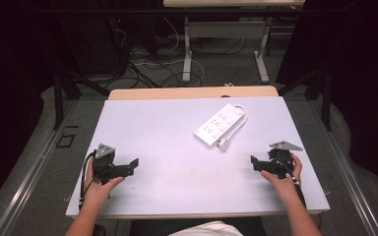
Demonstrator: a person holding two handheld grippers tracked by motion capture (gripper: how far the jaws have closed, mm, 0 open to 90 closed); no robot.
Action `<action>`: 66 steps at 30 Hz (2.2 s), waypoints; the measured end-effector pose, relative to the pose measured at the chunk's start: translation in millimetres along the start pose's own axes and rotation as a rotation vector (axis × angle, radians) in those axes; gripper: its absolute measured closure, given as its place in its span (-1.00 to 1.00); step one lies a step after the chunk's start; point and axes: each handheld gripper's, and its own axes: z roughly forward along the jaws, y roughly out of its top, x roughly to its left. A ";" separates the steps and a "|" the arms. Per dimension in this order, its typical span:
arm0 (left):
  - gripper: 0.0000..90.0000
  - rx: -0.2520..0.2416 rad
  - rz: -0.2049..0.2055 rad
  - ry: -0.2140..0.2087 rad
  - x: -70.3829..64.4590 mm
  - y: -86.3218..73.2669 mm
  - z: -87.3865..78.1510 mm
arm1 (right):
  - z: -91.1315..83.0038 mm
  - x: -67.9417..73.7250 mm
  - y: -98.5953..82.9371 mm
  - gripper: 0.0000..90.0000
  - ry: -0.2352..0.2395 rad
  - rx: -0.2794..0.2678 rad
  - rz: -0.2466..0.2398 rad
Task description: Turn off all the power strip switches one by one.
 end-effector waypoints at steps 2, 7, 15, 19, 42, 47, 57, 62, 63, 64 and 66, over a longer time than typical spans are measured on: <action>-1.00 -0.003 0.000 0.009 -0.2 0.1 1.0 | -0.5 -0.2 0.1 -0.80 0.000 0.000 -0.002; -1.00 -0.003 0.012 0.014 -0.1 1.7 2.8 | -3.5 0.6 3.6 -0.72 0.027 -0.001 -0.004; -1.00 -0.005 -0.004 0.012 -1.4 -1.9 -2.5 | -3.0 3.0 10.7 -0.67 0.021 -0.009 -0.012; -1.00 -0.011 -0.016 0.012 -0.9 -3.1 -6.6 | 2.1 7.8 20.8 -0.61 0.028 -0.001 -0.023; -0.97 0.006 -0.069 0.061 4.6 -10.8 -18.6 | 27.4 19.6 68.9 -0.48 0.124 0.060 -0.080; -0.97 0.006 -0.065 0.062 2.8 -11.6 -18.7 | 32.9 19.6 75.3 -0.44 0.124 0.085 -0.111; -0.97 0.010 -0.057 0.067 3.1 -12.9 -20.5 | 41.3 20.0 96.5 -0.32 0.129 0.125 -0.145; -0.97 0.007 -0.060 0.063 2.5 -13.3 -20.6 | 45.6 21.5 106.9 -0.26 0.137 0.135 -0.161; -0.97 0.007 -0.059 0.063 2.5 -13.3 -20.5 | 46.4 22.3 109.0 -0.25 0.137 0.139 -0.163; -0.97 0.007 -0.059 0.063 2.4 -13.4 -20.4 | 46.9 22.7 111.3 -0.25 0.128 0.138 -0.169; -0.97 0.006 -0.057 0.065 2.4 -13.3 -20.6 | 50.1 23.2 118.3 -0.24 0.112 0.132 -0.181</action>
